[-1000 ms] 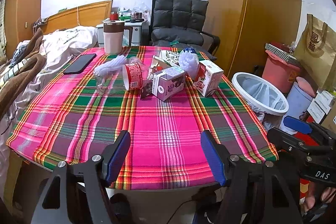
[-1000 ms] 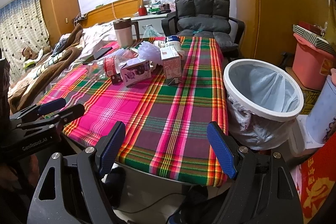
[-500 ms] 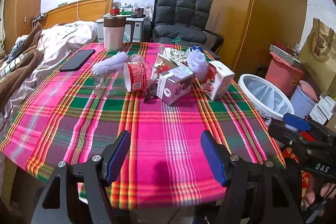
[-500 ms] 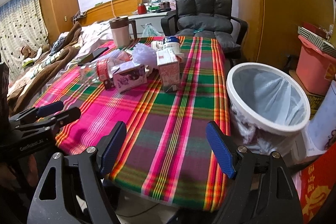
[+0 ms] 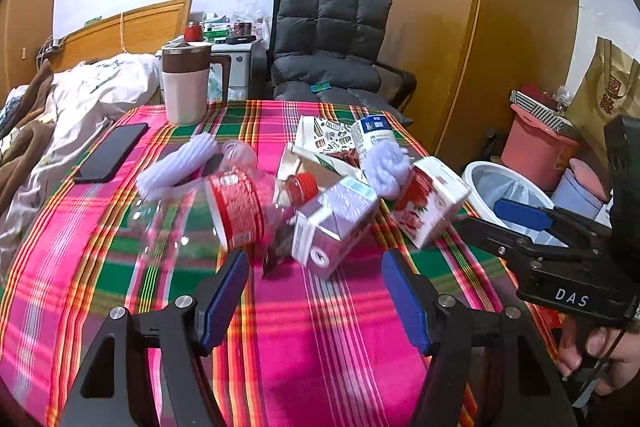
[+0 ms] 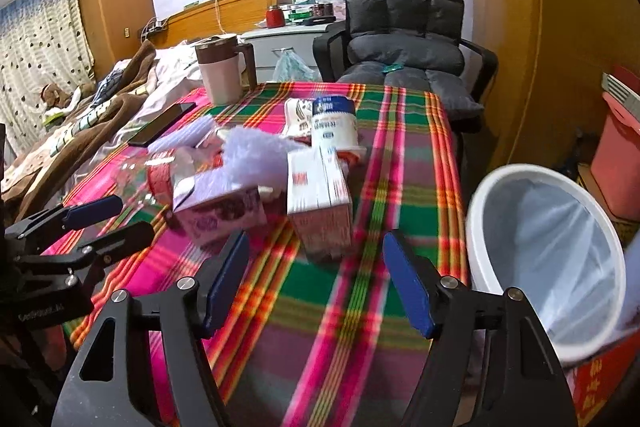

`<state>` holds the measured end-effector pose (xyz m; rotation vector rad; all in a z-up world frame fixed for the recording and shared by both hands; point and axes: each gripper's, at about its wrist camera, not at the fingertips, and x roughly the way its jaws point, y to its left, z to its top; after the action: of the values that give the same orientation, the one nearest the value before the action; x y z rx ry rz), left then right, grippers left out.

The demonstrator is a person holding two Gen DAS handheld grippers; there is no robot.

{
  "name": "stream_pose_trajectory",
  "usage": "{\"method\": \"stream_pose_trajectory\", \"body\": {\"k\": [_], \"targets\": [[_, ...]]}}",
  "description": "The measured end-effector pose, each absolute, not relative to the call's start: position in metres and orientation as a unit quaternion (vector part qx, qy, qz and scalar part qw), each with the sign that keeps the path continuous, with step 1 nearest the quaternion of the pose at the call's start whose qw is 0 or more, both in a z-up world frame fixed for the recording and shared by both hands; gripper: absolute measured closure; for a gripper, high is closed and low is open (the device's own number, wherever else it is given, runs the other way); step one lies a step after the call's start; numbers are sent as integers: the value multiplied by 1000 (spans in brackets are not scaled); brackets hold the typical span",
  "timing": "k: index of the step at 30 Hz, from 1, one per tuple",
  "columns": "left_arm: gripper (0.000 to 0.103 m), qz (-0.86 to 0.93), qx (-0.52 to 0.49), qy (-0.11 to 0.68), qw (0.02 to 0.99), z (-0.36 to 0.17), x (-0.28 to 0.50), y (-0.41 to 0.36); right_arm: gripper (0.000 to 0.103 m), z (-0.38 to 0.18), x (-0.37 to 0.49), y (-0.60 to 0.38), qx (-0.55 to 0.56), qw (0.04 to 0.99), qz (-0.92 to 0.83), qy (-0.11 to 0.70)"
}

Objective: Collect trash
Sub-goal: 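Grasp the purple milk carton with the left tool while the right tool grasps the white carton, then carry both cartons over the white bin and open both tools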

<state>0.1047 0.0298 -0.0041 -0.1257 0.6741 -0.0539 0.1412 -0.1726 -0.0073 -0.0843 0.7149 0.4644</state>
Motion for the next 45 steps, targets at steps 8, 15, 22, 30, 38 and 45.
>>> {"method": "stream_pose_trajectory", "body": {"k": [8, 15, 22, 30, 38, 45], "targets": [[34, -53, -43, 336, 939, -11, 137, 26, 56, -13, 159, -167, -43, 903, 235, 357], [34, -68, -26, 338, 938, -15, 156, 20, 62, -10, 158, -178, -27, 902, 237, 361], [36, -80, -15, 347, 934, -20, 169, 15, 62, -8, 155, -188, -10, 901, 236, 365], [58, -82, -30, 358, 929, -21, 161, 11, 62, -5, 149, -198, 0, 904, 227, 362], [59, -68, -49, 350, 933, -8, 129, 11, 62, 0, 136, -204, 4, 908, 223, 354], [59, -60, -62, 339, 937, 10, 100, 13, 62, 6, 124, -209, 10, 913, 218, 344]]}}
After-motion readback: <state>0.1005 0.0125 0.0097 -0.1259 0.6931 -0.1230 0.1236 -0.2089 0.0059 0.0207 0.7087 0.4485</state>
